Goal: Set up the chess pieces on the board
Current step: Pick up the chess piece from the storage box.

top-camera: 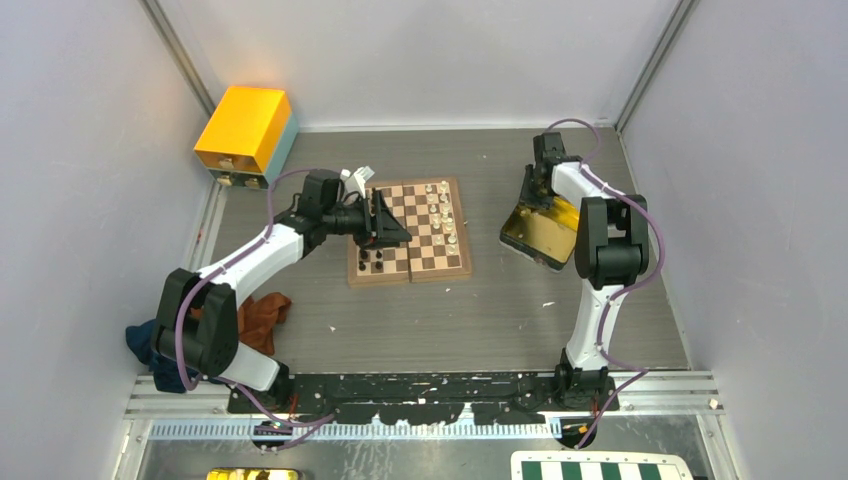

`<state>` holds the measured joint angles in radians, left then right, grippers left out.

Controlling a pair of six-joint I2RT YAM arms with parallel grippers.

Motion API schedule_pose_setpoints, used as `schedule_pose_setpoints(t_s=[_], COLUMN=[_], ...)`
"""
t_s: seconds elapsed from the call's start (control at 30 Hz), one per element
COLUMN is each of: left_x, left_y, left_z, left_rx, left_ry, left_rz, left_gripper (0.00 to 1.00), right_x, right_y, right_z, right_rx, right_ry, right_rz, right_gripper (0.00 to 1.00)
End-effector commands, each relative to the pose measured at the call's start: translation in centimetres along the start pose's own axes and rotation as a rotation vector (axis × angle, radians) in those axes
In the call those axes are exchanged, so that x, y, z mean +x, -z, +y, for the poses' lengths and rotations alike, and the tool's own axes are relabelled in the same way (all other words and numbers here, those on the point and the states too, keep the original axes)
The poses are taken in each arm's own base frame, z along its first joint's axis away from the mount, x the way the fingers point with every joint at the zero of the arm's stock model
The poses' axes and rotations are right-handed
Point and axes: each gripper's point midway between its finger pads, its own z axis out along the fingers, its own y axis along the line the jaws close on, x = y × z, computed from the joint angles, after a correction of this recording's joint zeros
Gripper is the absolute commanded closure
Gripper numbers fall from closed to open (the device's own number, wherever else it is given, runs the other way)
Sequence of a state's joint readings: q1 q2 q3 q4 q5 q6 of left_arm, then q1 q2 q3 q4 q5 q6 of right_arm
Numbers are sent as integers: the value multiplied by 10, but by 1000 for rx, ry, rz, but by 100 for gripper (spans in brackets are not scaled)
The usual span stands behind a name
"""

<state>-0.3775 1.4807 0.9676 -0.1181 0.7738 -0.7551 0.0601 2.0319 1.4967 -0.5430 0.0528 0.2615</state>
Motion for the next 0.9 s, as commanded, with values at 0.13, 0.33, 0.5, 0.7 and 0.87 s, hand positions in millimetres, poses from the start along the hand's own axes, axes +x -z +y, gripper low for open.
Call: schedule_pose_setpoints(t_s=[0.13, 0.33, 0.5, 0.7, 0.87], left_x=[-6, -6, -6, -5, -5], left_y=[5, 6, 6, 5, 6], left_z=[-11, -12, -12, -11, -11], left_rx=[34, 37, 34, 33, 34], left_ry=[-35, -37, -35, -32, -31], left_rz=[-26, -29, -28, -28, -29], left_gripper=[44, 44, 44, 44, 44], right_x=[-8, -5, -3, -1, -1], right_y=[-1, -6, -10, -9, -1], right_z=[11, 13, 12, 12, 10], right_rx=[-51, -59, -58, -57, -48], right_ry=[32, 36, 40, 47, 47], right_rz=[-49, -50, -43, -41, -43], right_gripper=[67, 68, 79, 85, 88])
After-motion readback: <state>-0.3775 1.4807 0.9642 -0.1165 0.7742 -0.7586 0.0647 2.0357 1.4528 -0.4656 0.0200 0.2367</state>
